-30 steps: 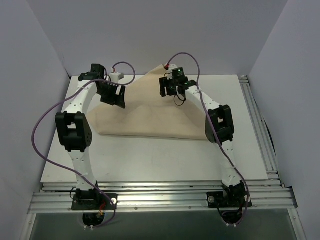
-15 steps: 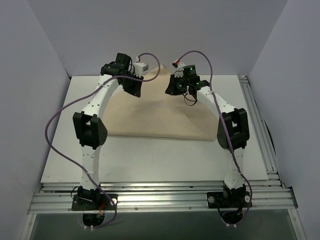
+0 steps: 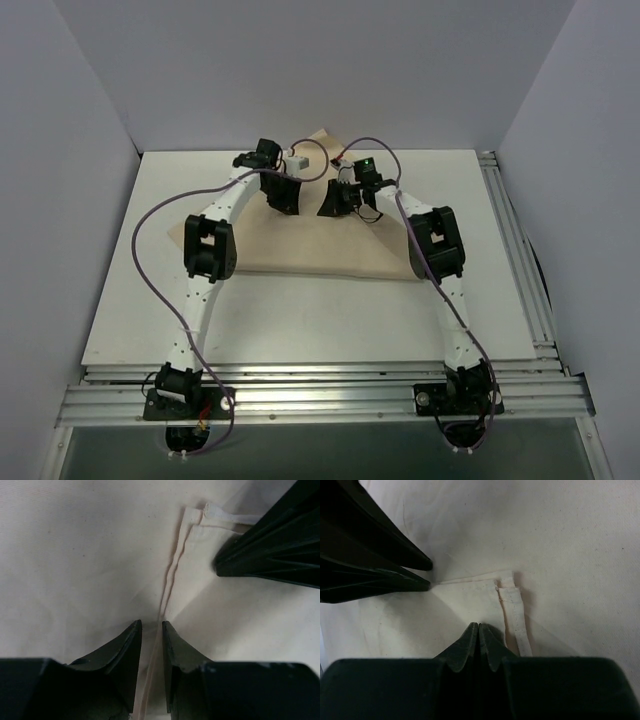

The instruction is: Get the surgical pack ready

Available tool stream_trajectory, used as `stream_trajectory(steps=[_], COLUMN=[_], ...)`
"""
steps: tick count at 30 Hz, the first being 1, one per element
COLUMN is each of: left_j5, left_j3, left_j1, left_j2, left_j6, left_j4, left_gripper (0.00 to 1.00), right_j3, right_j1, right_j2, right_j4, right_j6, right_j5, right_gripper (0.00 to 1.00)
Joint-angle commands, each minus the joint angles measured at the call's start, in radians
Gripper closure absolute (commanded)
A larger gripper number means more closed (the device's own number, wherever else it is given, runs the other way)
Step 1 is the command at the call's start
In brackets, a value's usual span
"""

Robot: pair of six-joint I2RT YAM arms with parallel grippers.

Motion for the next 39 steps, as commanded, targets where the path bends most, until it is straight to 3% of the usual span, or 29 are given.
stream_trajectory(steps=[1,7,10,14,17,18,21,24,29,32,35,39], left_j5=[0.076,0.051,0.068,-0.015,-0.068,-0.082,-0.137,-0.168,-0.196,-0.226,-0.271,-0.309], left_j3=[-0.006,-0.241,-0.433,-0.283,-0.059,-0.018,0.038,-0.070,-0.499,-0.670,-0.787,-0.858], left_j1=[-0.012,-0.017,0.009,0.014,0.022,0.023,0.035,0.052,0.054,0.035,0.000,-0.029], left_j2=[0.011,-0.090,-0.198,-0.194,-0.162,-0.166,-0.238,-0.374,-0.591,-0.665,-0.694,-0.679], left_j6=[0.000,-0.018,-0.070,-0.041,-0.043,-0.041,-0.044,-0.044,0.008,0.046,0.078,0.089], left_j4=[0.037,0.143,0.319,0.228,0.121,0.101,0.070,0.062,0.076,0.056,0.042,0.056], left_gripper=[0.67,0.68,0.67,0.65,0.65,0.64,0.63,0.63,0.62,0.62,0.62,0.62], right_j3=[0.004,-0.132,-0.142,0.061,0.188,0.193,0.185,0.109,-0.172,-0.296,-0.428,-0.563], right_j1=[-0.011,-0.017,-0.021,-0.024,-0.029,-0.035,-0.040,-0.018,0.051,0.109,0.156,0.183], right_j2=[0.005,-0.015,-0.027,-0.077,-0.119,-0.154,-0.244,-0.356,-0.540,-0.620,-0.679,-0.711], right_j4=[-0.006,0.094,0.122,-0.035,-0.125,-0.133,-0.176,-0.251,-0.308,-0.349,-0.335,-0.279], right_j6=[-0.018,0.011,0.066,0.054,0.019,0.019,0.013,0.002,0.000,0.017,0.064,0.123], right_j5=[-0.053,-0.056,-0.044,0.150,0.330,0.447,0.596,0.774,0.962,1.040,1.054,0.970], right_gripper=[1.00,1.00,1.00,1.00,0.85,0.83,0.79,0.79,0.80,0.91,1.00,1.00])
